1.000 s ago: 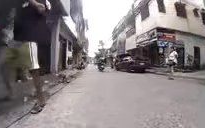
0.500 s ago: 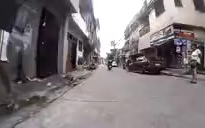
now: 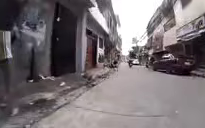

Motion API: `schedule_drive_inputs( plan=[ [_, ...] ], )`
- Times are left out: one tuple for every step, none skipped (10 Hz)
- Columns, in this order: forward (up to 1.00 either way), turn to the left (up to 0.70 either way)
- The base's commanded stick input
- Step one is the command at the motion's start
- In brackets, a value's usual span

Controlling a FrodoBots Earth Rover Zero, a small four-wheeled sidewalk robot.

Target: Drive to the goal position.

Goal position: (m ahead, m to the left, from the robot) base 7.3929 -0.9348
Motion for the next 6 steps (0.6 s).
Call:
schedule_drive_inputs(
  plan=[
    [1.0, 0.0],
    [1.0, 0.0],
    [1.0, 0.0],
    [1.0, 0.0],
    [1.0, 0.0],
    [1.0, -0.17]
  ],
)
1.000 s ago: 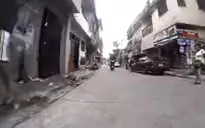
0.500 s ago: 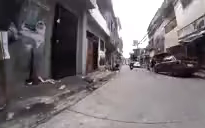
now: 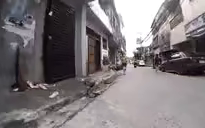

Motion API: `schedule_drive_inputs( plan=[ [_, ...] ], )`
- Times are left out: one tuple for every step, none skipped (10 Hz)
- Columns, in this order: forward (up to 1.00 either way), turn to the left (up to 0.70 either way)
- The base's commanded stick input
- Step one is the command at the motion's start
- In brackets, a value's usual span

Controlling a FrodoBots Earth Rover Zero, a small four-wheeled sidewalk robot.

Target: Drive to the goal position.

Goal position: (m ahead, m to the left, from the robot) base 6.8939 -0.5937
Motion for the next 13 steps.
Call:
schedule_drive_inputs(
  plan=[
    [1.0, -0.27],
    [1.0, -0.27],
    [1.0, -0.27],
    [1.0, -0.27],
    [1.0, -0.27],
    [1.0, -0.27],
    [1.0, -0.27],
    [1.0, -0.27],
    [1.0, -0.27],
    [1.0, -0.19],
    [1.0, 0.0],
    [1.0, 0.0],
    [1.0, 0.0]
  ],
)
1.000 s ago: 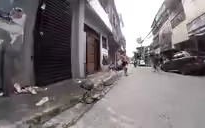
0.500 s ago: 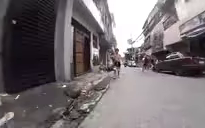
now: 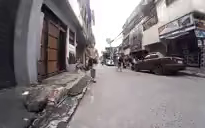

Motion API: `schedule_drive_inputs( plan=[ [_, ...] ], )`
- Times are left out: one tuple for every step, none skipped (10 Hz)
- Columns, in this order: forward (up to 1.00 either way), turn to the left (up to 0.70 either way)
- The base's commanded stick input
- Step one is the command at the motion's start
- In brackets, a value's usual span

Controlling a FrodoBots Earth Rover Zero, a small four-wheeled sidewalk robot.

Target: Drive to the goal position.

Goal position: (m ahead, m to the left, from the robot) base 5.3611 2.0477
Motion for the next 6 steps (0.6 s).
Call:
schedule_drive_inputs(
  plan=[
    [1.0, 0.0],
    [1.0, 0.0],
    [1.0, 0.0],
    [1.0, 0.0],
    [1.0, 0.0],
    [1.0, 0.0]
  ],
)
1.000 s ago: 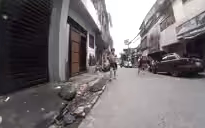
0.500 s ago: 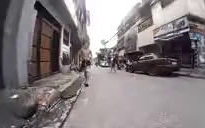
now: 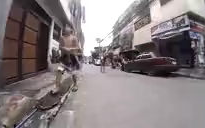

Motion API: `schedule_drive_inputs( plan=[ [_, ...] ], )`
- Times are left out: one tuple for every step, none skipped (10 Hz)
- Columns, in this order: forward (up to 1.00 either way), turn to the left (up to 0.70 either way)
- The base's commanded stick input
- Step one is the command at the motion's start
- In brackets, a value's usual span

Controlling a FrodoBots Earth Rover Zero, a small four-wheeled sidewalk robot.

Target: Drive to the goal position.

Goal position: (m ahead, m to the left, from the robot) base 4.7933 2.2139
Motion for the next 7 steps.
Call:
schedule_drive_inputs(
  plan=[
    [1.0, 0.0],
    [1.0, 0.0],
    [1.0, 0.2],
    [1.0, 0.27],
    [1.0, 0.27],
    [1.0, 0.27],
    [1.0, 0.27]
  ],
)
